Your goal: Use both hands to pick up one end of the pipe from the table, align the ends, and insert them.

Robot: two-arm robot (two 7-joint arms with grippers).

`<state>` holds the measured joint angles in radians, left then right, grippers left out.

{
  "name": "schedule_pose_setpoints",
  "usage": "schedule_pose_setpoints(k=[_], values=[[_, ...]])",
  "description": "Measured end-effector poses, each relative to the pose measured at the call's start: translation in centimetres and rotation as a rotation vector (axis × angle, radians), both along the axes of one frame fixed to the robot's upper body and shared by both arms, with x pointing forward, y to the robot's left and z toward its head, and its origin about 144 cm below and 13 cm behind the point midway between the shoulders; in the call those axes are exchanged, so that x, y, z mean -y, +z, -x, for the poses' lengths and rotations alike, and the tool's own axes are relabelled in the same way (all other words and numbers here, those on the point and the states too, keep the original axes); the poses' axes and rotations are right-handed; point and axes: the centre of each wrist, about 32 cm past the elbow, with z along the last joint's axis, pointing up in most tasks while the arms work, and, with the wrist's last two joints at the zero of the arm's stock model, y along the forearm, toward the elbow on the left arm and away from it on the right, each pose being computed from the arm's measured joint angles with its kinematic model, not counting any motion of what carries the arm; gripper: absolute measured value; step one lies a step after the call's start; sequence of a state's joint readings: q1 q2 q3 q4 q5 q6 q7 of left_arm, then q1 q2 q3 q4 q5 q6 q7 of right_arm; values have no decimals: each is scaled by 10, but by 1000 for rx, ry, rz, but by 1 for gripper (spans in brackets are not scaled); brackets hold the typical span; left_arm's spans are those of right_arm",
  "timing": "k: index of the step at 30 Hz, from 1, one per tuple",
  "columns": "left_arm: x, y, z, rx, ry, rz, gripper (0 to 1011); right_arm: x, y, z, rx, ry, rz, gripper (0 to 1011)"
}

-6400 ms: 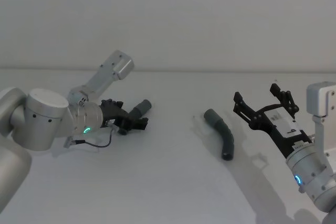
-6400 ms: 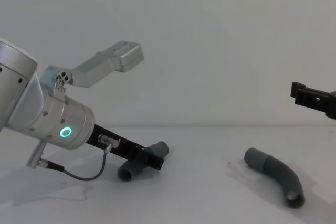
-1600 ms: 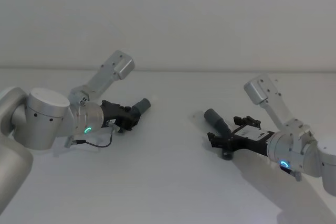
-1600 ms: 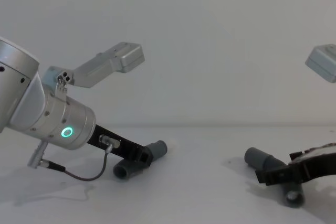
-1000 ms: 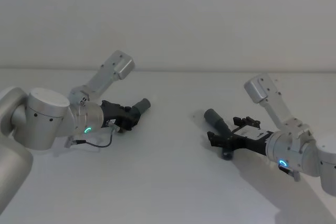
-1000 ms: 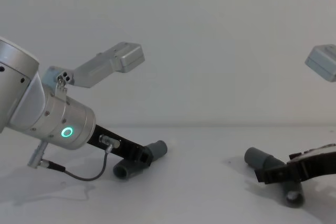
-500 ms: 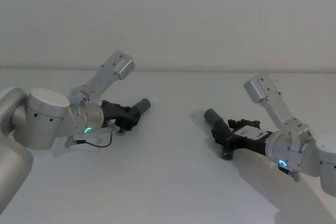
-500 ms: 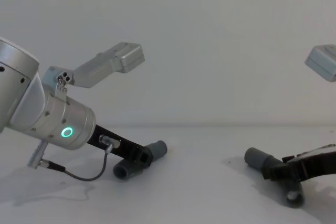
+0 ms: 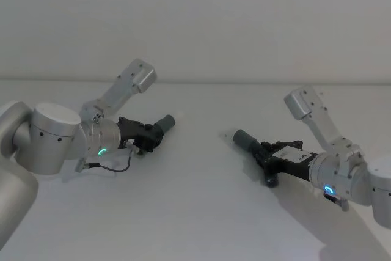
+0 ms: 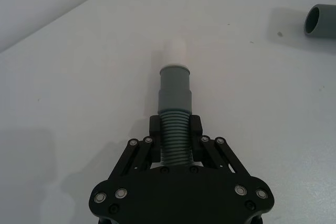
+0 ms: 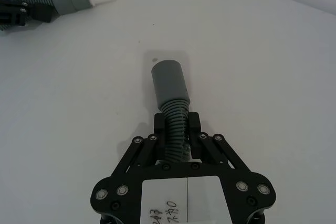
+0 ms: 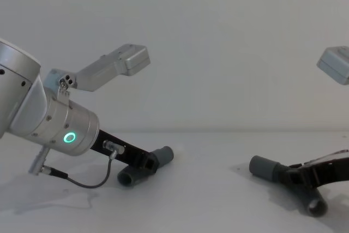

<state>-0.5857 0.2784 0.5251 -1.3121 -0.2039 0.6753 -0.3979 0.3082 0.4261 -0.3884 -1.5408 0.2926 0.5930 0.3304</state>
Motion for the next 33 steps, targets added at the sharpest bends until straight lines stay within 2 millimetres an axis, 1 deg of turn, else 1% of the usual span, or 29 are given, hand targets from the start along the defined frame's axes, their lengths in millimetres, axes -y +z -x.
schedule_pose_setpoints(k=[24, 33], values=[[0, 0, 0, 0, 0, 0, 306, 0, 0, 0, 2, 1, -1, 241], [0, 0, 0, 1, -1, -3, 306, -2, 0, 1, 65, 4, -17, 241]])
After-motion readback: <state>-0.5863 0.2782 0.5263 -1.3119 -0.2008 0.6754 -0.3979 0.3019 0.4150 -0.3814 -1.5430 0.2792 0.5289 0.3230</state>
